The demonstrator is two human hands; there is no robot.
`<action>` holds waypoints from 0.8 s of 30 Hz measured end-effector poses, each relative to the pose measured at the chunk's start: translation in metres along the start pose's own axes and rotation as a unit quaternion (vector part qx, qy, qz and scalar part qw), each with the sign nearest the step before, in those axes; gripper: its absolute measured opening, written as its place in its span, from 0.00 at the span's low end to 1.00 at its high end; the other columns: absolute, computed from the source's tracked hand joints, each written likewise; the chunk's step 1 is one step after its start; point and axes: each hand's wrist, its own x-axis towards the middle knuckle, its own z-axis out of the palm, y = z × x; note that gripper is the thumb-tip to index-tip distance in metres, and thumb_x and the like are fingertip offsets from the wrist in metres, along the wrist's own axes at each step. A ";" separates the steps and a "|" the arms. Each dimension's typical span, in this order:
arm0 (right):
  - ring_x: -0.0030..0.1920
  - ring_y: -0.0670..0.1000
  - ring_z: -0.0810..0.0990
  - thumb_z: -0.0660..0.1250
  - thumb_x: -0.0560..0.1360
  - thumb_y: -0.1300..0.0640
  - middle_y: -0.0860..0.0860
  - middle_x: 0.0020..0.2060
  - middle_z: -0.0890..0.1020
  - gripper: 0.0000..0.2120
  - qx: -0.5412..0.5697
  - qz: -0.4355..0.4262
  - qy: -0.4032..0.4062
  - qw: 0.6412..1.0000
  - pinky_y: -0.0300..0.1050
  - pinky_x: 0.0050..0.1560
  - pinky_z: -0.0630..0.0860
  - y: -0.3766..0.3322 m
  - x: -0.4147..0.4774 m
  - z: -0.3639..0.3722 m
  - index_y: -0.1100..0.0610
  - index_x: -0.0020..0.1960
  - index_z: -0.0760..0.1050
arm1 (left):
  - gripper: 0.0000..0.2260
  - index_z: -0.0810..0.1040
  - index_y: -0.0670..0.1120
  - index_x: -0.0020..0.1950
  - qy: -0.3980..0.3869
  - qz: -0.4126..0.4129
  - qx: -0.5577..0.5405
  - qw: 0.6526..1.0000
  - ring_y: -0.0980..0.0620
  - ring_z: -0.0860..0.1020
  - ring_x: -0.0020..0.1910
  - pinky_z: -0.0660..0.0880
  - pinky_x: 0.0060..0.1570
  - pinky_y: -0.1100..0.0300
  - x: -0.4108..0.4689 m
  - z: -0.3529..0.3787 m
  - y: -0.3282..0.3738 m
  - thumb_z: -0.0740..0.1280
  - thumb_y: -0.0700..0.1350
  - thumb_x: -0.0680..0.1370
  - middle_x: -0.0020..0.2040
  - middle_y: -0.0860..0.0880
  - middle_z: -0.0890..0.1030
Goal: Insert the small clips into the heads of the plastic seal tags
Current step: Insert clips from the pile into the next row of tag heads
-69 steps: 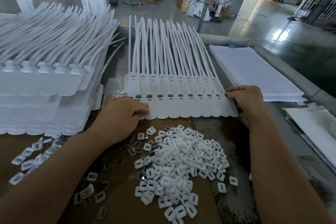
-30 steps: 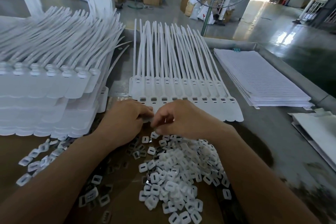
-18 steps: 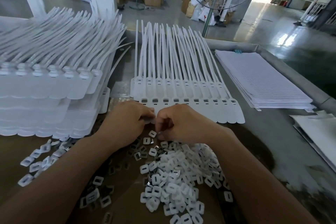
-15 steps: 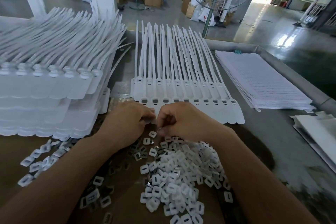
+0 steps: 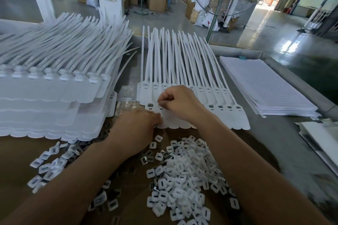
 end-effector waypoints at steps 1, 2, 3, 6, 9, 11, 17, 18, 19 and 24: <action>0.37 0.39 0.75 0.68 0.72 0.64 0.43 0.35 0.78 0.05 -0.003 -0.002 -0.001 1.000 0.34 0.45 0.72 -0.003 0.004 0.003 0.59 0.44 0.82 | 0.16 0.77 0.52 0.58 0.003 0.000 -0.003 1.000 0.55 0.76 0.53 0.72 0.53 0.61 0.000 0.000 0.000 0.56 0.40 0.76 0.55 0.54 0.80; 0.39 0.40 0.75 0.67 0.72 0.64 0.45 0.38 0.80 0.05 -0.006 -0.002 -0.002 1.000 0.35 0.46 0.71 -0.006 0.007 0.006 0.59 0.44 0.82 | 0.16 0.78 0.52 0.56 0.004 0.002 -0.005 1.000 0.55 0.76 0.51 0.72 0.51 0.62 -0.001 0.000 0.000 0.56 0.40 0.76 0.54 0.54 0.80; 0.40 0.41 0.75 0.67 0.73 0.64 0.47 0.41 0.82 0.05 -0.008 0.003 -0.003 1.000 0.36 0.46 0.71 -0.008 0.010 0.009 0.59 0.45 0.82 | 0.16 0.78 0.52 0.55 0.003 0.004 -0.006 1.000 0.56 0.76 0.50 0.71 0.49 0.63 -0.001 0.000 0.001 0.56 0.39 0.76 0.53 0.54 0.80; 0.45 0.47 0.79 0.66 0.72 0.64 0.51 0.46 0.84 0.06 -0.037 0.021 -0.007 0.999 0.42 0.48 0.75 -0.009 0.016 0.017 0.61 0.44 0.82 | 0.15 0.79 0.52 0.54 -0.001 0.002 -0.014 1.000 0.56 0.76 0.49 0.70 0.47 0.65 -0.001 -0.001 0.002 0.56 0.40 0.76 0.52 0.55 0.80; 0.47 0.55 0.80 0.64 0.70 0.65 0.58 0.45 0.82 0.08 -0.082 0.022 -0.003 0.996 0.50 0.48 0.78 -0.010 0.017 0.022 0.65 0.45 0.81 | 0.15 0.80 0.52 0.53 -0.003 -0.003 -0.010 1.000 0.55 0.75 0.48 0.72 0.49 0.61 -0.001 -0.001 0.002 0.56 0.40 0.76 0.51 0.55 0.80; 0.46 0.55 0.80 0.63 0.70 0.65 0.58 0.45 0.82 0.08 -0.099 0.019 0.002 0.995 0.50 0.46 0.78 -0.011 0.016 0.023 0.64 0.44 0.81 | 0.14 0.80 0.51 0.53 -0.003 -0.003 -0.008 1.000 0.56 0.75 0.48 0.73 0.49 0.60 -0.001 0.000 0.002 0.57 0.40 0.76 0.51 0.55 0.80; 0.49 0.49 0.78 0.66 0.70 0.63 0.45 0.42 0.80 0.09 -0.061 0.029 0.020 0.997 0.47 0.48 0.76 -0.009 0.016 0.025 0.49 0.38 0.78 | 0.15 0.80 0.52 0.52 -0.003 -0.002 -0.018 1.000 0.55 0.76 0.48 0.72 0.49 0.61 -0.001 -0.001 0.002 0.57 0.40 0.75 0.51 0.55 0.80; 0.49 0.48 0.78 0.67 0.70 0.62 0.44 0.41 0.78 0.10 -0.052 0.035 0.025 0.998 0.46 0.49 0.76 -0.008 0.017 0.025 0.48 0.39 0.75 | 0.15 0.80 0.52 0.53 -0.003 0.000 -0.018 1.000 0.55 0.76 0.49 0.72 0.49 0.61 -0.001 -0.001 0.002 0.57 0.40 0.75 0.51 0.54 0.80; 0.49 0.48 0.77 0.68 0.70 0.62 0.44 0.41 0.77 0.10 -0.045 0.042 0.029 0.998 0.45 0.48 0.75 -0.008 0.018 0.025 0.47 0.39 0.73 | 0.15 0.80 0.52 0.53 -0.004 0.000 -0.017 1.000 0.55 0.76 0.49 0.72 0.49 0.61 -0.002 -0.002 0.002 0.57 0.40 0.75 0.51 0.54 0.80; 0.45 0.46 0.74 0.68 0.70 0.63 0.41 0.37 0.73 0.12 -0.049 0.078 0.023 0.995 0.42 0.42 0.70 -0.010 0.027 0.024 0.47 0.35 0.72 | 0.15 0.80 0.51 0.53 -0.012 -0.012 -0.014 1.000 0.54 0.76 0.49 0.73 0.50 0.59 -0.002 -0.001 0.002 0.57 0.40 0.76 0.51 0.53 0.81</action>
